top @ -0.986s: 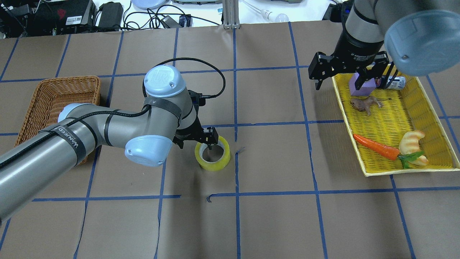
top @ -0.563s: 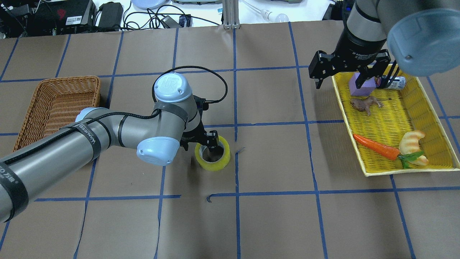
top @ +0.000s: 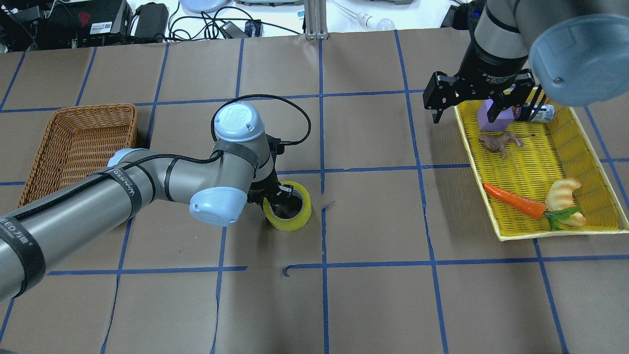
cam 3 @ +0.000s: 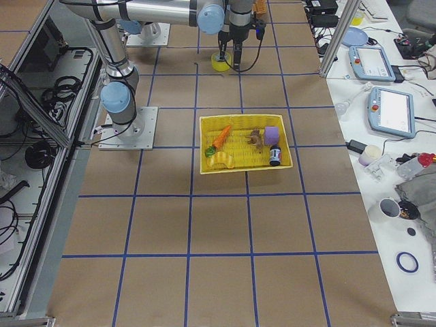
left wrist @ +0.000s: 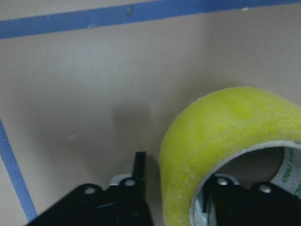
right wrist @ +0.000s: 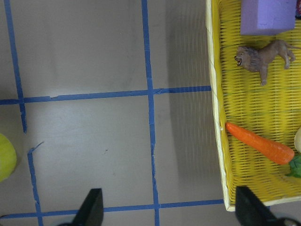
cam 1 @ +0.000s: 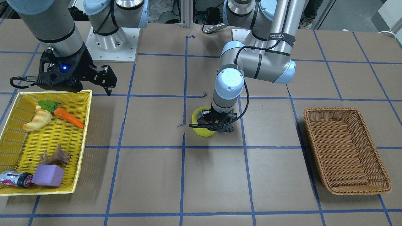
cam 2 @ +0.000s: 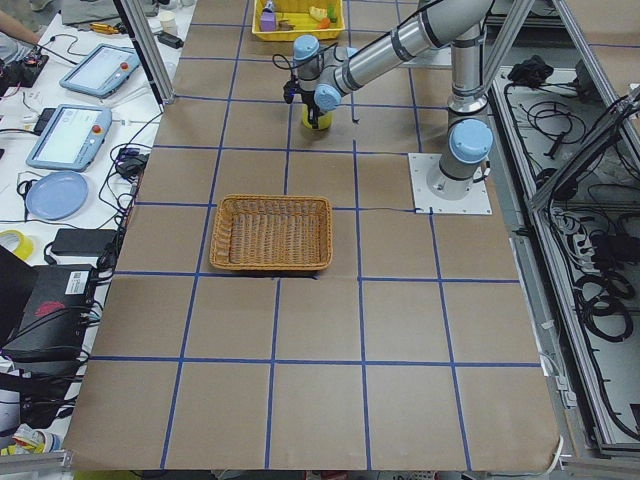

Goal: Transfer tape with both arms
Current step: 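Grasp the tape roll rim with the left gripper, then carry the tape roll with the left gripper into the brown wicker basket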

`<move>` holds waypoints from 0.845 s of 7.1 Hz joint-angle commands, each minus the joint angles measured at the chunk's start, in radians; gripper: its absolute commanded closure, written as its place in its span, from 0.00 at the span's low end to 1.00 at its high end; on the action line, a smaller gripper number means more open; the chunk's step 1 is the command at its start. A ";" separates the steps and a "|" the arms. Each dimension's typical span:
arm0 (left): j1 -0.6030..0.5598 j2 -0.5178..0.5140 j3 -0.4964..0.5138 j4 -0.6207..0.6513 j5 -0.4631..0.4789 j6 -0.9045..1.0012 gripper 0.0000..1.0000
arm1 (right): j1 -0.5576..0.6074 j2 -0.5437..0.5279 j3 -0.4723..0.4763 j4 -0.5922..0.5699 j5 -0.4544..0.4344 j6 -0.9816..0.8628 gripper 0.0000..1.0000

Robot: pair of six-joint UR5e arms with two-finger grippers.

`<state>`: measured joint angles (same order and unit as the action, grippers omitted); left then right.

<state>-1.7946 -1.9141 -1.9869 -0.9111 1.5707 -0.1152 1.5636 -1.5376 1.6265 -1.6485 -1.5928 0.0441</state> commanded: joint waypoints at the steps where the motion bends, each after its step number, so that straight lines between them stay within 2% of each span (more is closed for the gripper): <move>1: 0.038 0.030 0.008 -0.027 0.047 0.070 1.00 | 0.000 0.004 0.003 -0.001 -0.002 -0.001 0.00; 3: 0.203 0.093 0.019 -0.081 0.077 0.257 1.00 | -0.001 0.004 0.003 -0.001 0.001 -0.001 0.00; 5: 0.314 0.154 0.075 -0.150 0.181 0.427 1.00 | 0.001 0.004 0.003 -0.001 0.010 -0.001 0.00; 6: 0.387 0.174 0.115 -0.205 0.183 0.501 1.00 | 0.001 0.004 0.003 -0.001 0.010 -0.001 0.00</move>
<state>-1.4872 -1.7676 -1.9139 -1.0597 1.7308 0.2906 1.5645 -1.5340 1.6291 -1.6490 -1.5853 0.0429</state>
